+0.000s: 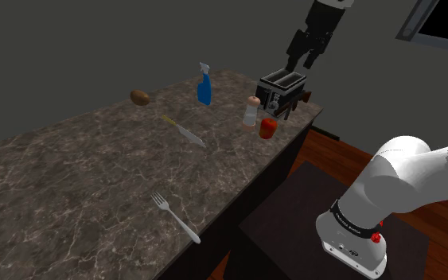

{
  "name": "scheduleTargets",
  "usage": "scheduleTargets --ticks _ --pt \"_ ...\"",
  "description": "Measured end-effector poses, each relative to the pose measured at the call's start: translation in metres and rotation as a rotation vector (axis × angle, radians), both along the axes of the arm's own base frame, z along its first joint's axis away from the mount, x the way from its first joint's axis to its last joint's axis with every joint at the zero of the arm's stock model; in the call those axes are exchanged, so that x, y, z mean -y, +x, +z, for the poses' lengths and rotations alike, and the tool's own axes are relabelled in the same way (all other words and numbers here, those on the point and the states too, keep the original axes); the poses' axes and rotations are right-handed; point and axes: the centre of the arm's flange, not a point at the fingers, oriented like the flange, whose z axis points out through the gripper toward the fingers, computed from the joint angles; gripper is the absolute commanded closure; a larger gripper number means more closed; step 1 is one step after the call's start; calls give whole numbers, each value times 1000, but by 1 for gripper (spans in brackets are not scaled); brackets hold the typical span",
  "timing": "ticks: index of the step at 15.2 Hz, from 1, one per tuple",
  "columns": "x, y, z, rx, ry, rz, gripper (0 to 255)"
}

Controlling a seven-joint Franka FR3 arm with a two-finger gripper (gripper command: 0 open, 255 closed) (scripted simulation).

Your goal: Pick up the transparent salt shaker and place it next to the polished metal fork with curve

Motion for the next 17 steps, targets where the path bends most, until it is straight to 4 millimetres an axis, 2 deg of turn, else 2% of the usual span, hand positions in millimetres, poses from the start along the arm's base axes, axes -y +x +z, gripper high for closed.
scheduleTargets --ticks 3,17 --pt "7 10 -9 -3 -1 4 0" --pt "94 132 -118 -32 -17 54 0"
